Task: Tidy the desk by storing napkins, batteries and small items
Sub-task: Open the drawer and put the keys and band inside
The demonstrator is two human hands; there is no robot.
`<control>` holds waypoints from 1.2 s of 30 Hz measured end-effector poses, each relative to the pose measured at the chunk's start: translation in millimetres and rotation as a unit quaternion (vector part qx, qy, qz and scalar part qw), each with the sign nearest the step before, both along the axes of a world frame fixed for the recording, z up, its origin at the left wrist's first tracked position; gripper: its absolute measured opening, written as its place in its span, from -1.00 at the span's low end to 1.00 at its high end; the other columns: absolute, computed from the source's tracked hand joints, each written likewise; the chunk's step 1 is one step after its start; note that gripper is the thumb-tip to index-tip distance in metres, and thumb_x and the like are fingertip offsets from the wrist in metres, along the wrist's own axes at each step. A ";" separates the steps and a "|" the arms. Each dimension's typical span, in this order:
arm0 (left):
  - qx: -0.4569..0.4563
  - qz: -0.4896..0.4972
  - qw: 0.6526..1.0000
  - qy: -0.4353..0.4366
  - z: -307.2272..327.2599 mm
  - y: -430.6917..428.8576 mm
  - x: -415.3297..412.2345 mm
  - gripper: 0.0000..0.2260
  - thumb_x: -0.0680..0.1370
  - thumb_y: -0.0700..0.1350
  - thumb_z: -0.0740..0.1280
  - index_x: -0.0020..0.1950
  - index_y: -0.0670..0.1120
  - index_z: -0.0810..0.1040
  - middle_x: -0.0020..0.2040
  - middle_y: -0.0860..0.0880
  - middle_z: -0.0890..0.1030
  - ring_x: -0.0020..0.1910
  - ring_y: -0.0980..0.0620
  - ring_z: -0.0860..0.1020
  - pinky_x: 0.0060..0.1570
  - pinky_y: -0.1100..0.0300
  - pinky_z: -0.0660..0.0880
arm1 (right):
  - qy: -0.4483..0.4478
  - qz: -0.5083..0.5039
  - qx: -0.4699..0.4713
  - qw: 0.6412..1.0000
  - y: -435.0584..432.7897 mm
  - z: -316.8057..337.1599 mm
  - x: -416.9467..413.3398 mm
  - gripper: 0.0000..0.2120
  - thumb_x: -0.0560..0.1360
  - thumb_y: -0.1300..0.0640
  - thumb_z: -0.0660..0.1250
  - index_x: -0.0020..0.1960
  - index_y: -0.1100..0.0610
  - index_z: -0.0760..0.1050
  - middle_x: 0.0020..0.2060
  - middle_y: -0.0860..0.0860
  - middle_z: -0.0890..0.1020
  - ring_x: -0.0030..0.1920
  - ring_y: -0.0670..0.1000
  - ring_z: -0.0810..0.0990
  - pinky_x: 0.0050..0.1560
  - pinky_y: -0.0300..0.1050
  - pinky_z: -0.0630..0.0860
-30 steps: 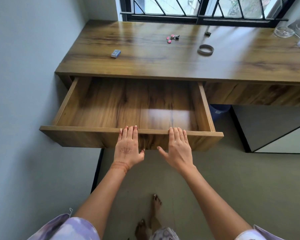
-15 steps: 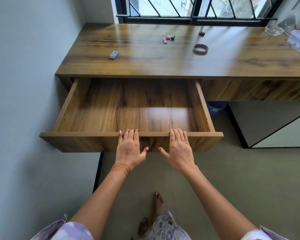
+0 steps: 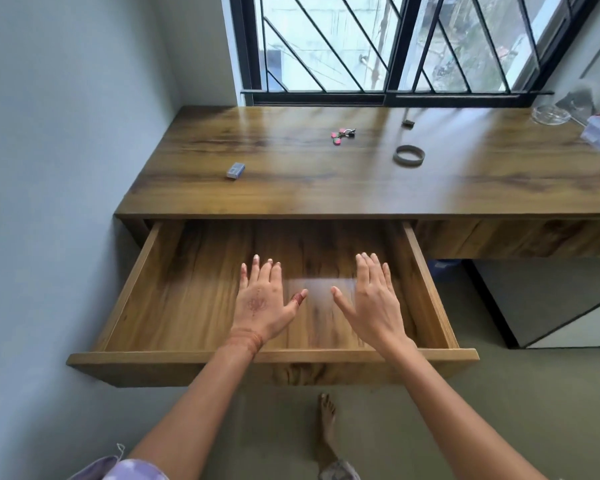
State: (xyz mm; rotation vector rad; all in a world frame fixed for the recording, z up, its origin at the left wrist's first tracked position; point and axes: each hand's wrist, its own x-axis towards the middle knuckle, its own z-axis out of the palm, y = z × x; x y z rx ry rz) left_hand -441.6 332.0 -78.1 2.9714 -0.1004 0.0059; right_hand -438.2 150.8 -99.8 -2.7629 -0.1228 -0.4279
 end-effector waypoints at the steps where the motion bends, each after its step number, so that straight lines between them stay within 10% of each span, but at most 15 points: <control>1: 0.000 0.004 1.000 -0.002 3.1 2.1 16.2 -0.33 0.54 0.28 0.01 0.51 -0.12 0.07 0.54 -0.10 0.10 0.53 -0.08 -0.08 0.47 -0.01 -0.21 | -0.005 0.002 0.004 1.000 -0.7 3.2 16.2 -0.31 0.50 -0.20 0.17 0.45 0.22 0.17 0.44 0.14 0.26 0.47 0.12 0.14 0.41 -0.07 -0.13; 20: 0.001 0.176 0.984 -0.001 -0.7 69.4 327.8 -0.50 0.57 0.07 0.17 0.44 -0.14 0.24 0.51 -0.21 0.13 0.49 -0.22 0.06 0.42 -0.07 0.12 | 0.073 -0.169 -0.023 0.983 -118.3 20.8 361.0 -0.39 0.52 -0.14 0.17 0.46 0.12 0.14 0.48 0.24 0.06 0.48 0.23 -0.05 0.44 0.18 -0.03; 36: -0.104 0.172 0.969 -0.146 -42.3 82.0 340.0 -0.72 0.58 -0.29 0.13 0.26 -0.29 0.47 0.26 -0.33 0.47 0.33 -0.27 0.37 0.31 -0.15 0.33 | 0.086 -0.192 0.049 0.976 -138.6 -13.9 403.1 -0.61 0.60 -0.04 0.06 0.37 0.04 0.37 0.42 0.30 0.21 0.46 0.32 -0.03 0.46 0.08 -0.02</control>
